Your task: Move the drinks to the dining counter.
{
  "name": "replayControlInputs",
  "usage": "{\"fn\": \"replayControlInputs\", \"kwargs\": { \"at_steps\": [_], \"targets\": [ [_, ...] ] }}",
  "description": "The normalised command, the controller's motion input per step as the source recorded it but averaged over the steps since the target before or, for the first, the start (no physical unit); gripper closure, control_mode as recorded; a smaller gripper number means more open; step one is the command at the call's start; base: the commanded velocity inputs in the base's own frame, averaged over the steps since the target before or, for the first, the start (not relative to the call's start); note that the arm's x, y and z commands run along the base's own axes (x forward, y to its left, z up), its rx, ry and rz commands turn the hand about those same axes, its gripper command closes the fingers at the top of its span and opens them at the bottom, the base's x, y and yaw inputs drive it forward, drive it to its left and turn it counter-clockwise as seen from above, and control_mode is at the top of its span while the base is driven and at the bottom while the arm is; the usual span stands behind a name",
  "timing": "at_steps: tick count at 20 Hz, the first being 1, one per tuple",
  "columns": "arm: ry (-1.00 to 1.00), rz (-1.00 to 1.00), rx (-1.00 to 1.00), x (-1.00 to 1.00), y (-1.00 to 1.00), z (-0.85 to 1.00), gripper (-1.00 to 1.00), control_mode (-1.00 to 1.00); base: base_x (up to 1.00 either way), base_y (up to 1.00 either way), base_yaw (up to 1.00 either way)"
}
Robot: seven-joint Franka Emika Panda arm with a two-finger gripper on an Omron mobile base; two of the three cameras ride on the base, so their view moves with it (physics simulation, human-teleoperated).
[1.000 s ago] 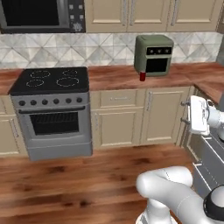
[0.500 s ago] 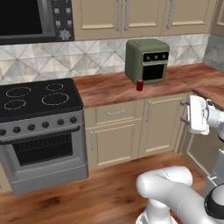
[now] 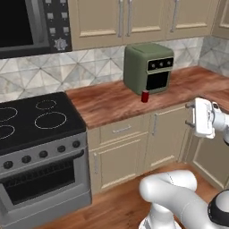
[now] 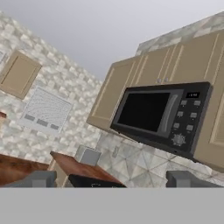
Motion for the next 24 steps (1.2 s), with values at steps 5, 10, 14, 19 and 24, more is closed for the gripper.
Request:
{"fn": "replayControlInputs", "kwargs": {
  "at_steps": [5, 10, 14, 19, 24],
  "targets": [
    [0.00, 0.00, 0.00, 0.00, 0.00, 0.00, -1.00, 1.00, 0.71, 0.61, -0.26],
    [0.00, 0.00, 0.00, 0.00, 0.00, 0.00, -1.00, 1.00, 0.69, 0.39, -0.25],
    [0.00, 0.00, 0.00, 0.00, 0.00, 0.00, -1.00, 1.00, 0.62, 0.01, -0.24],
    [0.00, 0.00, 0.00, 0.00, 0.00, 0.00, -1.00, 1.00, 0.58, 0.00, -0.24],
    [0.00, 0.00, 0.00, 0.00, 0.00, 0.00, -1.00, 1.00, 0.62, 0.00, -0.23]
  ]
}}
